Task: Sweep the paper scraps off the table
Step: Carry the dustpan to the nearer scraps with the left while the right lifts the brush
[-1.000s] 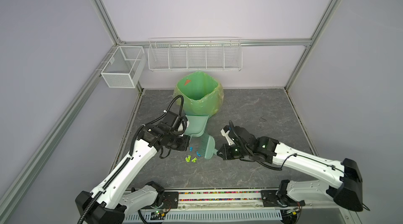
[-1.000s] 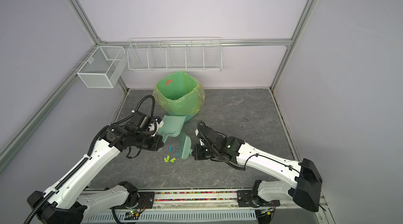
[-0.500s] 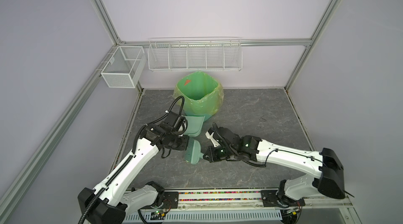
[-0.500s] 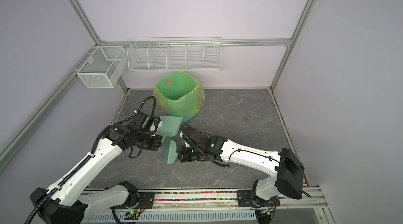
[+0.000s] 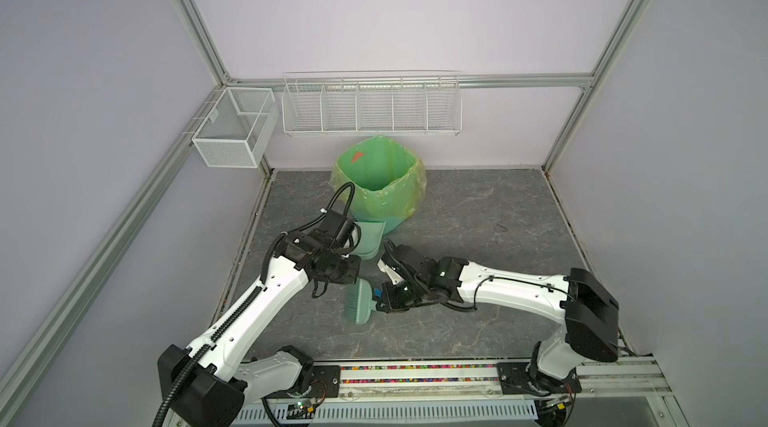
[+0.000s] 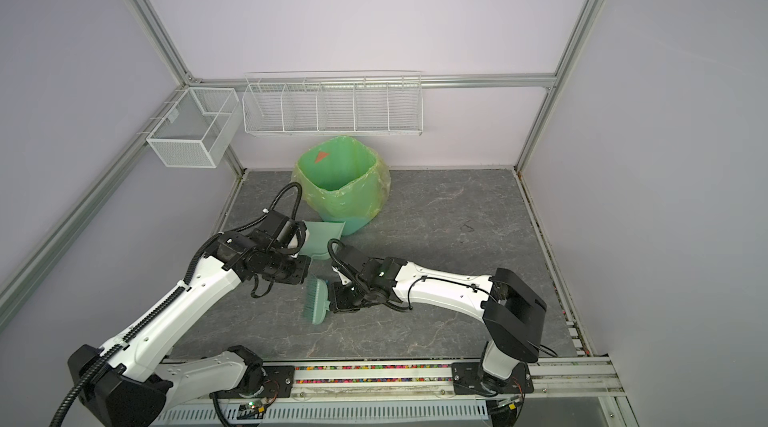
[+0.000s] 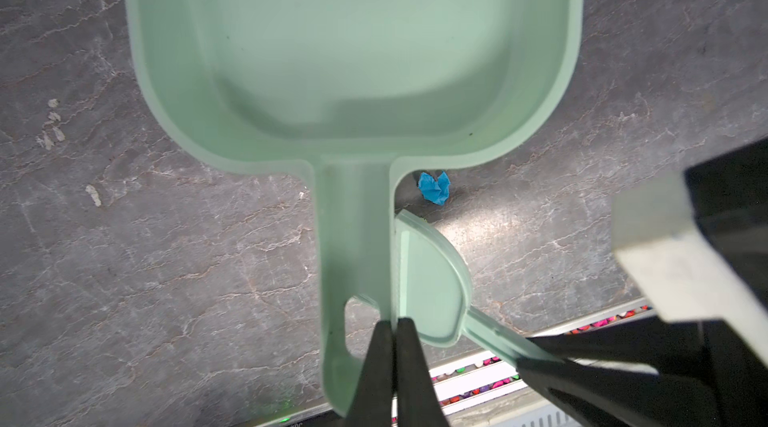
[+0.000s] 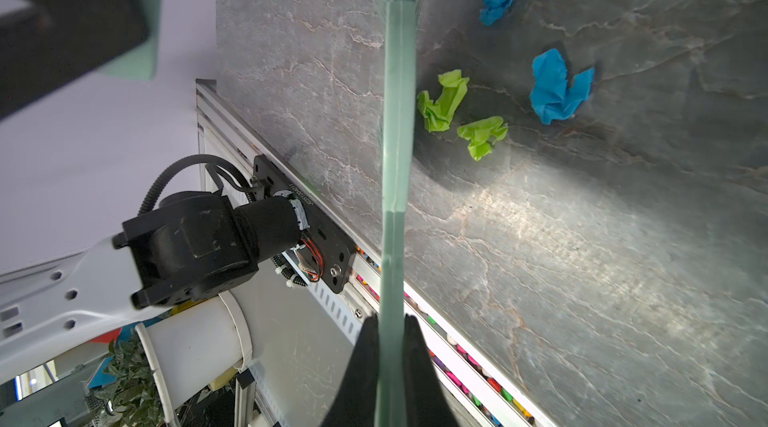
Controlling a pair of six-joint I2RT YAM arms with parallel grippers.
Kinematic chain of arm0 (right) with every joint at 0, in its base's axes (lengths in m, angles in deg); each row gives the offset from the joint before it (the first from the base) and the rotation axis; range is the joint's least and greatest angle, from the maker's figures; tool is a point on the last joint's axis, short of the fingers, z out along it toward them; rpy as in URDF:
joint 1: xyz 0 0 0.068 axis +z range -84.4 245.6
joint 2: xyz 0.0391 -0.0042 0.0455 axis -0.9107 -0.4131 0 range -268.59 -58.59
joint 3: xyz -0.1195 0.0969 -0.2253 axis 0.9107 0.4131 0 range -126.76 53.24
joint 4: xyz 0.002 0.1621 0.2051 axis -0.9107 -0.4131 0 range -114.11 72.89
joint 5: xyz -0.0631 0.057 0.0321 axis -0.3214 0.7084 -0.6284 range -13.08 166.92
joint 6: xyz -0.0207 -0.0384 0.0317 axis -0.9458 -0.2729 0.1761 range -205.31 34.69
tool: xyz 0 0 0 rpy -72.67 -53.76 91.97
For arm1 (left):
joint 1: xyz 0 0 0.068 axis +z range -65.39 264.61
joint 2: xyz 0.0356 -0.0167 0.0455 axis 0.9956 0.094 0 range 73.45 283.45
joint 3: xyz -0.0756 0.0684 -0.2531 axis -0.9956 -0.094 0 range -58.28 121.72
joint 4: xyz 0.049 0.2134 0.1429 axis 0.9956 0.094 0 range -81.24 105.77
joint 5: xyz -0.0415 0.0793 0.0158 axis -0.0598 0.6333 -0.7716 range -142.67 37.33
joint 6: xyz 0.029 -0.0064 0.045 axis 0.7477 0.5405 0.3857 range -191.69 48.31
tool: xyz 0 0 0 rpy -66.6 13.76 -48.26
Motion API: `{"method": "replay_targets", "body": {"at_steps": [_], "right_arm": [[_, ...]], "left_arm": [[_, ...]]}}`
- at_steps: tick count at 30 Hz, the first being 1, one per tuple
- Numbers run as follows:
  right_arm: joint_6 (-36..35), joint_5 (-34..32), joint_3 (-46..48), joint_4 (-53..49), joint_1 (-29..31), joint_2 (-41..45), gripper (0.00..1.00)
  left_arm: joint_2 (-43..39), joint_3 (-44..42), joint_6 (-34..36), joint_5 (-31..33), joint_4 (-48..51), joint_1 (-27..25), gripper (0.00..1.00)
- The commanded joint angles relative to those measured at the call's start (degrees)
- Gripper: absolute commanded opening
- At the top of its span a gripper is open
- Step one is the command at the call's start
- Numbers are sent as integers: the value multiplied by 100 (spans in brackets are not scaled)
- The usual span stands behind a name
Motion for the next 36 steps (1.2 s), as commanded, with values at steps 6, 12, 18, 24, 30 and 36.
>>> {"method": "replay_targets", "body": {"at_steps": [6,12,18,24,30,36], "right_arm": [[-207,271,325,-437,-885,76,7],[-591,329,633,-1015,-1415,424,7],[-996,207,993,-1657,-1951,948,7],[-1504,-109,1127,-2461,-2538,1480,7],[-1813,219,1072,-2883,-3198,1934,7],[-1854,288,403,-3334,-3275,2431,7]], "left_arm": [[-7,82,-66,-221,88,-25,0],[-122,-81,-197,-326,-68,-34,0],[-158,-322,-364,-406,-251,-235,0],[-82,-487,-685,-315,-519,-800,0],[286,-519,-960,-204,-825,-1422,0],[772,-439,-1072,-224,-1157,-1902,0]]}}
